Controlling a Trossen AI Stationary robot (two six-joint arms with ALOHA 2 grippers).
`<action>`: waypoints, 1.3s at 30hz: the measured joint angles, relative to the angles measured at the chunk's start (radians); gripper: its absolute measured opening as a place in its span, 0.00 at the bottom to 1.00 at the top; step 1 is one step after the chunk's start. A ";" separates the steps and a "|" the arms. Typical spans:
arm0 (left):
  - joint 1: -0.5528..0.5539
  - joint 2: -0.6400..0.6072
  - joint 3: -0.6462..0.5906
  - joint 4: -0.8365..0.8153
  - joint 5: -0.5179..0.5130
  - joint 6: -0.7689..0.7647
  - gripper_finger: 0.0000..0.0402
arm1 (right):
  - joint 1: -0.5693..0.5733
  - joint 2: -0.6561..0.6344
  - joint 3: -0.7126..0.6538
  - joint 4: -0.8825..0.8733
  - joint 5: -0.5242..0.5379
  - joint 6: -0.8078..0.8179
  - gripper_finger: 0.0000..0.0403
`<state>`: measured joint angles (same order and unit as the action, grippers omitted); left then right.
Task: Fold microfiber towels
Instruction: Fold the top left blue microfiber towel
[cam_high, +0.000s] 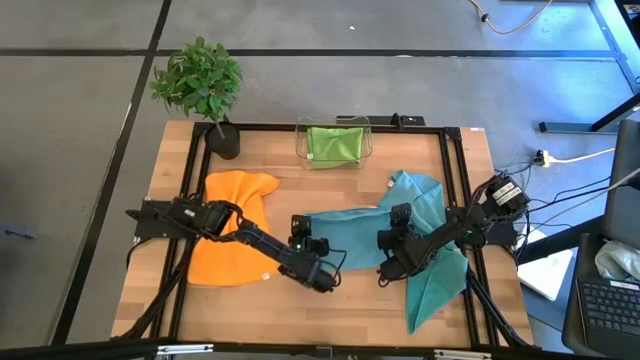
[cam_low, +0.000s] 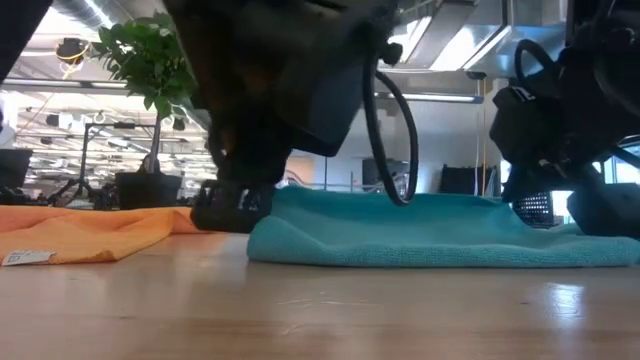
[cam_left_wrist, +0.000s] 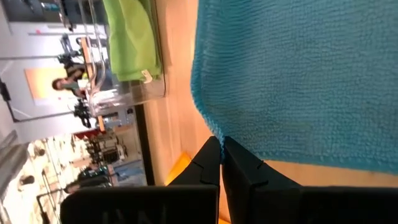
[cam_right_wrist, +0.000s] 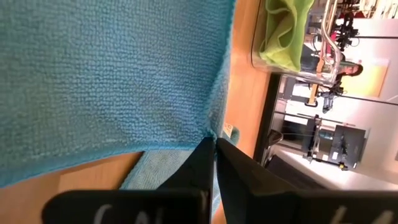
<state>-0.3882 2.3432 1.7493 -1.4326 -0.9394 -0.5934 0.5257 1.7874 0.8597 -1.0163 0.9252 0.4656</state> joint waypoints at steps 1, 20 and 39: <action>0.006 0.000 0.000 0.000 0.008 -0.001 0.00 | -0.001 0.000 0.000 0.001 0.000 0.000 0.05; -0.003 0.000 0.000 0.001 0.066 -0.004 0.07 | -0.026 0.000 0.000 0.001 -0.002 0.046 0.05; -0.031 0.000 0.000 -0.070 0.040 -0.071 0.24 | -0.025 0.000 0.000 -0.029 0.026 0.084 0.05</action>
<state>-0.4192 2.3428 1.7493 -1.5024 -0.8993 -0.6639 0.5011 1.7874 0.8593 -1.0449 0.9512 0.5495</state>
